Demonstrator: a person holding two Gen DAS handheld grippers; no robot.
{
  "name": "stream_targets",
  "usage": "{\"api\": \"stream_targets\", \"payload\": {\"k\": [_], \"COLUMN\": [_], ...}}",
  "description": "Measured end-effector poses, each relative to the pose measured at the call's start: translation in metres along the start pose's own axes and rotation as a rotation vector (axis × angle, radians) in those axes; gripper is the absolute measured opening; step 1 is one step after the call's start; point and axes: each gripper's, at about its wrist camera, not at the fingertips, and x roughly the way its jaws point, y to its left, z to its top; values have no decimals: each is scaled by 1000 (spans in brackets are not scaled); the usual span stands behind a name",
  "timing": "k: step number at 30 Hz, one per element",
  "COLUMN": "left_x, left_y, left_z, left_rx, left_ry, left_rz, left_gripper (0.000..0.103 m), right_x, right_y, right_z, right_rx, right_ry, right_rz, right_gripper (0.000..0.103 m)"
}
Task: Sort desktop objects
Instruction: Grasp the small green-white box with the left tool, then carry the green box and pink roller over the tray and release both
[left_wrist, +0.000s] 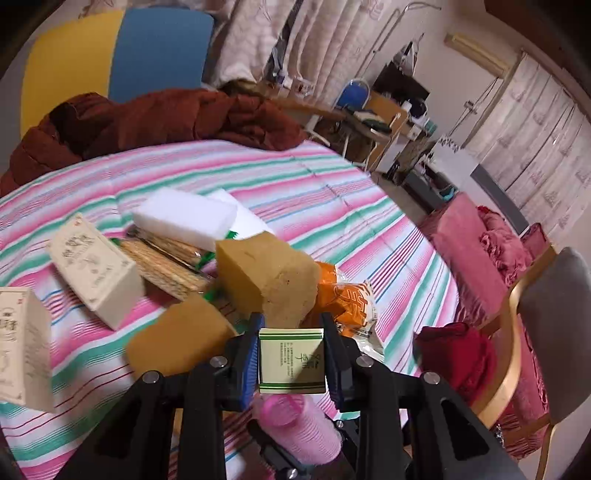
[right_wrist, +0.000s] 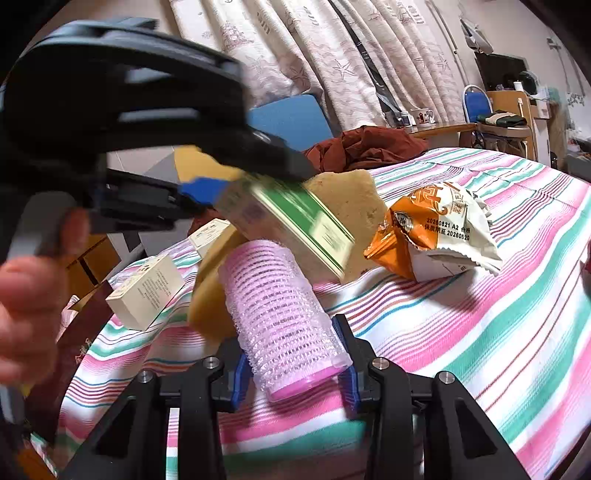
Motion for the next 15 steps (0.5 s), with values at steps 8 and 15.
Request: {"api": "stream_targets", "payload": {"k": [8,15], "left_x": [-53,-99], "left_y": [40,65], "left_z": [-22,-45], "left_rx": [-113,-166], "left_ry": [-77,-143], "left_rz": [-56,-77], "left_gripper": [30,30], "right_x": [-14,-23], "right_y": [19,44], "right_z": [-3,-9], "right_rx": [10,-10], "right_ry": [23,45], "right_rz": [26,54], "right_gripper": [37,32]}}
